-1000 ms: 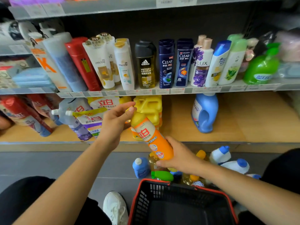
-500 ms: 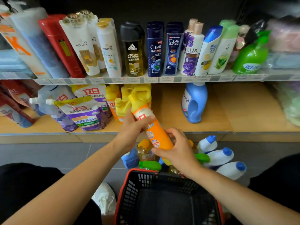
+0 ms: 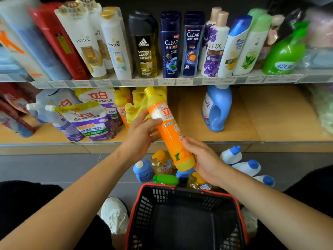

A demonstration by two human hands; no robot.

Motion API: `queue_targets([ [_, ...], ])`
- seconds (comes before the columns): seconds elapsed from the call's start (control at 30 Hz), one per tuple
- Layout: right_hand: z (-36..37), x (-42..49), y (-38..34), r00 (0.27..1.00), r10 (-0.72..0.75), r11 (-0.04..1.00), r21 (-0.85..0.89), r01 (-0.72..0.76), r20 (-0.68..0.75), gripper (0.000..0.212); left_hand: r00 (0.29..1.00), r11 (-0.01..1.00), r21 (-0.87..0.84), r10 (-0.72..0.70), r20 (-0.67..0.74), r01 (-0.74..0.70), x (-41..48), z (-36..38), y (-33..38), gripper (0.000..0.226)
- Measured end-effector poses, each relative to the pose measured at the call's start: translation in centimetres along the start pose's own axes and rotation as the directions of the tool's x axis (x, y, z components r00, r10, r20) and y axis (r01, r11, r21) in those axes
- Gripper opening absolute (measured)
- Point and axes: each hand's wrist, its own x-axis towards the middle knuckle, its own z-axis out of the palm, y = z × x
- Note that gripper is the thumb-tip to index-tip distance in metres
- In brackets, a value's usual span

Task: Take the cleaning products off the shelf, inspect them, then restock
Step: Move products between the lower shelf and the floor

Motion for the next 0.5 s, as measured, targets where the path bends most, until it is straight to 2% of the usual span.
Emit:
queue_targets([
  [0.07,0.25,0.07,0.1,1.0,0.026,1.0,-0.002,-0.026,0.012,0.042,1.0,0.999,0.049,-0.006,-0.009,0.007,-0.15,0.02,0.07,0.051],
  [0.13,0.73,-0.02,0.28,1.0,-0.021,0.998,-0.053,0.021,0.011,0.04,0.999,0.997,0.08,0.008,-0.043,-0.004,-0.28,0.22,0.06,0.05],
  [0.27,0.87,-0.25,0.7,0.974,-0.212,0.946,-0.267,0.185,-0.076,0.063,0.992,0.994,0.106,0.021,-0.122,-0.008,-0.03,0.37,-0.46,0.036],
  [0.37,0.57,-0.22,0.74,0.97,-0.218,0.955,-0.226,0.19,-0.108,0.058,0.991,0.999,0.013,-0.031,-0.131,0.033,0.21,0.42,-0.64,0.032],
  [0.43,0.3,-0.18,0.6,0.981,-0.166,0.978,-0.141,0.151,-0.102,0.05,0.99,0.996,-0.066,-0.066,-0.125,0.059,0.26,0.51,-0.57,0.029],
  [0.5,0.04,-0.14,0.47,0.993,-0.099,0.992,-0.085,0.094,-0.057,0.046,0.992,0.997,-0.052,-0.057,-0.113,0.051,0.31,0.44,-0.52,0.035],
])
